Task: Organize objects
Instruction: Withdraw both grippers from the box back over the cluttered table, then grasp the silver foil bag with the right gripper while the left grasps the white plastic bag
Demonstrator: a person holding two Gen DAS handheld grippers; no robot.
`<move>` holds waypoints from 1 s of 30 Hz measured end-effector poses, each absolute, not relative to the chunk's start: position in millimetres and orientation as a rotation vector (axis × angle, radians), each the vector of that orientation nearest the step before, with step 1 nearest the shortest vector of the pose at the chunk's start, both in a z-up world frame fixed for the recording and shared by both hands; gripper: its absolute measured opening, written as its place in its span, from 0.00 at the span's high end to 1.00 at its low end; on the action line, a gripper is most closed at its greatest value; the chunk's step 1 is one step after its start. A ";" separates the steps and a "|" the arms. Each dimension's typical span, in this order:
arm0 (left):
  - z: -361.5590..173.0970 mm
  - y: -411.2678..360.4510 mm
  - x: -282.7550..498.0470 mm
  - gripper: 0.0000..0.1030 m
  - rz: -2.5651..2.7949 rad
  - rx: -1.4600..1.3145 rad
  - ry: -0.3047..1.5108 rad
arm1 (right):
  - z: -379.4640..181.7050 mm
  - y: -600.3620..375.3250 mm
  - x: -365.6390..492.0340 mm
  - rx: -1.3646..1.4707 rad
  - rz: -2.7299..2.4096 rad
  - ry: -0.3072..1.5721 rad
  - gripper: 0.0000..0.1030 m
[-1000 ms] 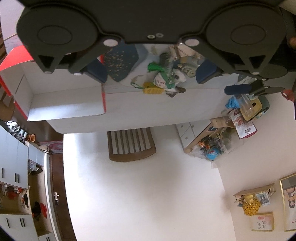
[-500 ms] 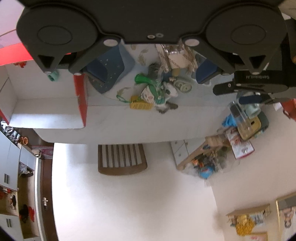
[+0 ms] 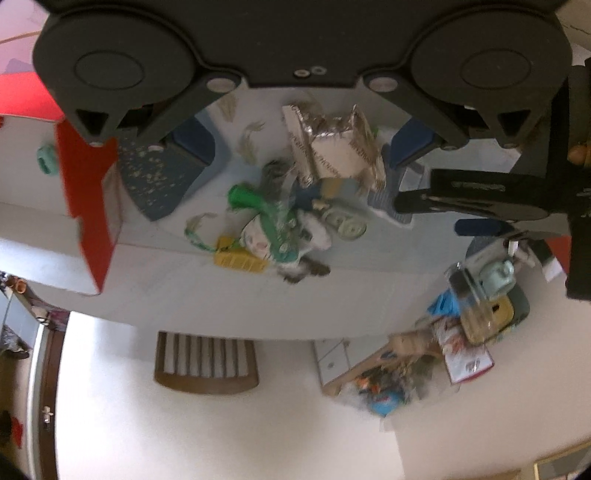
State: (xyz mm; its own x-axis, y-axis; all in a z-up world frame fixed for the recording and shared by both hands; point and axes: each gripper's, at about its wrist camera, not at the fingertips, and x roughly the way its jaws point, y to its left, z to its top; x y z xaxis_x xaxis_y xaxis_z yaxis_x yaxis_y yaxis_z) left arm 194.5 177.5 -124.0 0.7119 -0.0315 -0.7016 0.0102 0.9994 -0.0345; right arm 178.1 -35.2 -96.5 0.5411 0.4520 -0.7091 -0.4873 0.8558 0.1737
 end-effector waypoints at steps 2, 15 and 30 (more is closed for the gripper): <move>-133.1 178.3 199.4 0.00 -0.007 -0.028 0.799 | -103.5 -27.1 181.2 -0.059 0.577 0.852 0.02; -169.4 191.1 218.0 0.00 -0.028 -0.091 0.912 | -142.6 12.0 208.2 -0.087 0.660 0.972 0.03; -171.5 201.6 218.4 0.08 -0.049 -0.167 0.928 | -153.6 25.0 218.0 -0.105 0.707 1.008 0.26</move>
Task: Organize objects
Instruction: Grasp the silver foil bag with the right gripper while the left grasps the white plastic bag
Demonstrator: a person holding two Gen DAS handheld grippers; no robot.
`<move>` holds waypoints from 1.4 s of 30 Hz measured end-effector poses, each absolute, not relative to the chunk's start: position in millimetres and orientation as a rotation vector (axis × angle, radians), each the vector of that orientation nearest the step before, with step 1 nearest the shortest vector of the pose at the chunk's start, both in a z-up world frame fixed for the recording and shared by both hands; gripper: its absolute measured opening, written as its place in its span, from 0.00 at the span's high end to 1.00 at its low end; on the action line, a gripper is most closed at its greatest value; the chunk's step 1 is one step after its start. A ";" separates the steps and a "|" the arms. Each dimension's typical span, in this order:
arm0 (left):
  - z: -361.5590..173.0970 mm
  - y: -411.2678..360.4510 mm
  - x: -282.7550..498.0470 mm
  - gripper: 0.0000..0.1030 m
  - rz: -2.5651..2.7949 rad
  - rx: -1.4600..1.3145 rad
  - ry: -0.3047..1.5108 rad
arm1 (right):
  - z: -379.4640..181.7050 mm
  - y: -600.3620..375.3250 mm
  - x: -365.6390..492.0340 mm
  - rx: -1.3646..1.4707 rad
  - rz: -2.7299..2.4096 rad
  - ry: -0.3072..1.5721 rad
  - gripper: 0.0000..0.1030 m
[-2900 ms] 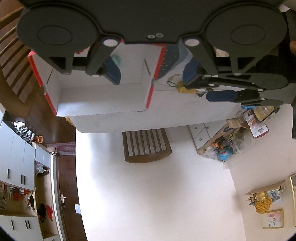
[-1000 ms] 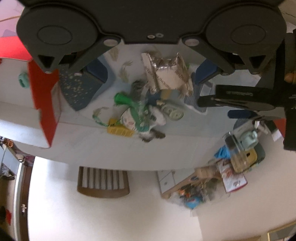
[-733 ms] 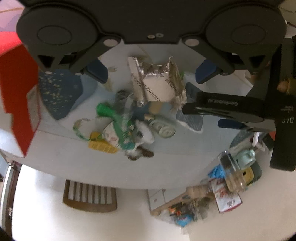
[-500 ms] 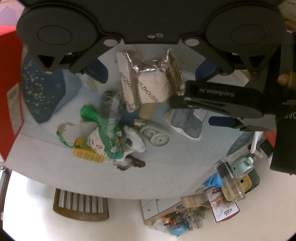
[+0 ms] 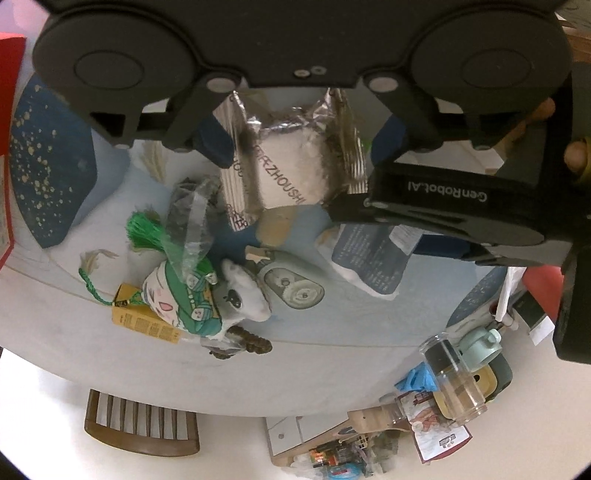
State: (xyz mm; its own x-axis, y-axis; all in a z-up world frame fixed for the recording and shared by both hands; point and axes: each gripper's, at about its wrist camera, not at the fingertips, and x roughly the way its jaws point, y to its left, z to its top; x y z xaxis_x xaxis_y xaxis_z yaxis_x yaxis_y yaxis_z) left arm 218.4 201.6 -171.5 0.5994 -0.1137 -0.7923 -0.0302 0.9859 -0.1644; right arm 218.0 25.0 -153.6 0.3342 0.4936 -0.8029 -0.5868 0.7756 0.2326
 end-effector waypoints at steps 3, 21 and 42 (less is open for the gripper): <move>-168.3 200.0 216.8 0.25 -0.069 -0.182 0.926 | -152.6 21.8 218.1 -0.094 0.700 1.003 0.32; -141.5 200.5 201.2 0.73 -0.052 -0.198 0.882 | -153.1 18.3 220.3 -0.078 0.652 0.984 0.11; -136.6 206.0 185.7 0.86 -0.026 -0.196 0.882 | -160.4 31.0 209.9 -0.161 0.730 0.999 0.52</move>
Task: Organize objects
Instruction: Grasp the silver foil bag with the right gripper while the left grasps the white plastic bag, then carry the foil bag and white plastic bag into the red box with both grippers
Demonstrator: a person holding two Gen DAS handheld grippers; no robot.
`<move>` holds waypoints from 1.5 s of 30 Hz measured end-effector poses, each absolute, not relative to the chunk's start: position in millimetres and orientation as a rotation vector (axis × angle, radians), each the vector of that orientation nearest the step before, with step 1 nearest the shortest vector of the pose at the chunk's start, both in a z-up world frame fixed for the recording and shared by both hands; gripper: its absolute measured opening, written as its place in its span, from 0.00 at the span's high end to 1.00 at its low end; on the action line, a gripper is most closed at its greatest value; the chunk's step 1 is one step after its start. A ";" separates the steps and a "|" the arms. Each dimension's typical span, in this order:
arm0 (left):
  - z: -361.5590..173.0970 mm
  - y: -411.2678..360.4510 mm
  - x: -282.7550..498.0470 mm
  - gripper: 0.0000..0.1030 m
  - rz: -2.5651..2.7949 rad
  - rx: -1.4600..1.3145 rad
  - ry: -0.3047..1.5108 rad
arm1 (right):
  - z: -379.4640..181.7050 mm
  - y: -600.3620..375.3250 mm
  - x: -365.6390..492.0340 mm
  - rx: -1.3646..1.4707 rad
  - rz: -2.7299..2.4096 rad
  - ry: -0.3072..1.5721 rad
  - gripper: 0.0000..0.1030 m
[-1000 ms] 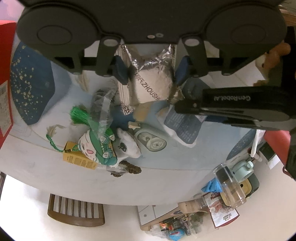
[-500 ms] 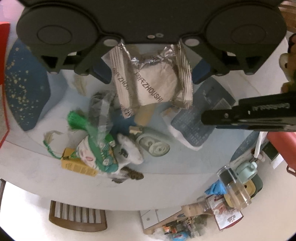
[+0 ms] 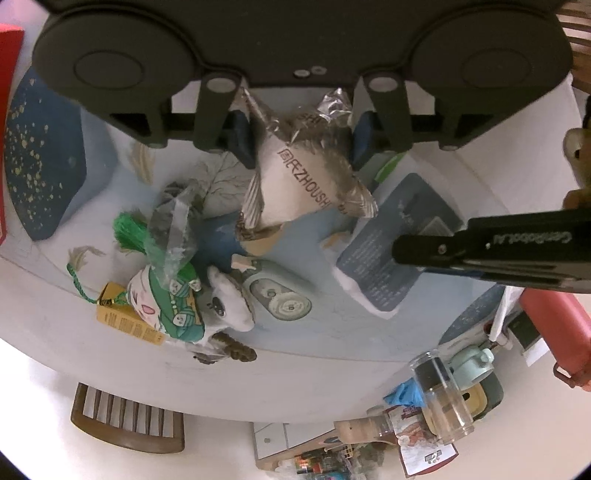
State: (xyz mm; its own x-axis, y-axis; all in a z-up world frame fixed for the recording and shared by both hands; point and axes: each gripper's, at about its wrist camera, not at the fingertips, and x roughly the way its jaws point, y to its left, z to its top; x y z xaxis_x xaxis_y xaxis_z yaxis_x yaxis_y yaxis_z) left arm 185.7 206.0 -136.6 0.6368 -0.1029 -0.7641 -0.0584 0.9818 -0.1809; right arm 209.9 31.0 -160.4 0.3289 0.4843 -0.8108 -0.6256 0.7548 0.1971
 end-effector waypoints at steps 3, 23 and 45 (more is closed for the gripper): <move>-135.7 204.0 182.6 0.90 -0.025 -0.188 0.876 | -154.3 22.0 205.6 -0.144 0.728 0.993 0.52; -64.3 141.8 177.1 0.92 -0.155 -0.157 0.785 | -66.0 -98.4 191.1 0.040 0.538 0.872 0.52; -24.3 -44.9 224.1 0.92 -0.376 -0.047 0.705 | -45.6 -275.9 215.9 0.104 0.256 0.784 0.52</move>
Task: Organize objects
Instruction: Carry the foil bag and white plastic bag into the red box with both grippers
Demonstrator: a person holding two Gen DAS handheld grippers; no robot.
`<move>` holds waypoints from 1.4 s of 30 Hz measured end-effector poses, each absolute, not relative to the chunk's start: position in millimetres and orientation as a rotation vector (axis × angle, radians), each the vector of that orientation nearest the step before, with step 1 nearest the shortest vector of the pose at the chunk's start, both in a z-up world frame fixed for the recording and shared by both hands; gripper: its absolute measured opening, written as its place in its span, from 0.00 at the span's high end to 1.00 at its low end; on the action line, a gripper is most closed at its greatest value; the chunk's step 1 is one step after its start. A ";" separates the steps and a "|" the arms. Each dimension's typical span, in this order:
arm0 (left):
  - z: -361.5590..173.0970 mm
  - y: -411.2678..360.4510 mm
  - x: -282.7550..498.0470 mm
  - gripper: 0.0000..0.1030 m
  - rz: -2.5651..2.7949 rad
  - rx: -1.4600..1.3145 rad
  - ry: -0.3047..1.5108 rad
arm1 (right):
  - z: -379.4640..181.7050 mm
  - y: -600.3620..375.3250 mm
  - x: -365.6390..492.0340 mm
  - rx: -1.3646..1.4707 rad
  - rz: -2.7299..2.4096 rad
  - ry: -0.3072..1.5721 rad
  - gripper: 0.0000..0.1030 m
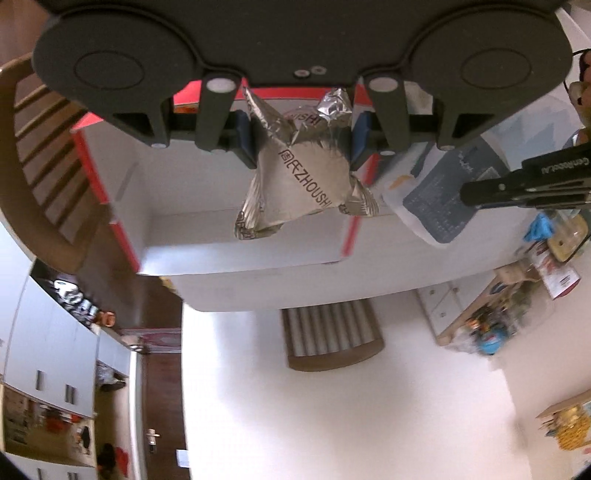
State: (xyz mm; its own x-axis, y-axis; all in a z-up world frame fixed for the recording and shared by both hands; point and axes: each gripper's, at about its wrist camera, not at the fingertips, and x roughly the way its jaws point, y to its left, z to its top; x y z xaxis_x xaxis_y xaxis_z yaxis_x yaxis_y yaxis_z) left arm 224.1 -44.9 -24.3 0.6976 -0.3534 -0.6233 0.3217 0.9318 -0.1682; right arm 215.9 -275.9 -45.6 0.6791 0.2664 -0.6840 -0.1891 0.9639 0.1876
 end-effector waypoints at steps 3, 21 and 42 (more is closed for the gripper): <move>-19.8 -67.5 233.7 0.92 -0.386 -0.039 0.691 | -49.6 -298.3 222.5 0.104 0.237 0.783 0.52; -57.2 -156.7 305.4 0.92 -0.390 0.029 0.738 | -96.0 -331.9 278.0 0.038 0.262 0.887 0.52; -125.7 -210.4 363.1 0.92 -0.410 0.166 0.912 | -151.8 -318.1 316.5 -0.093 0.329 1.049 0.51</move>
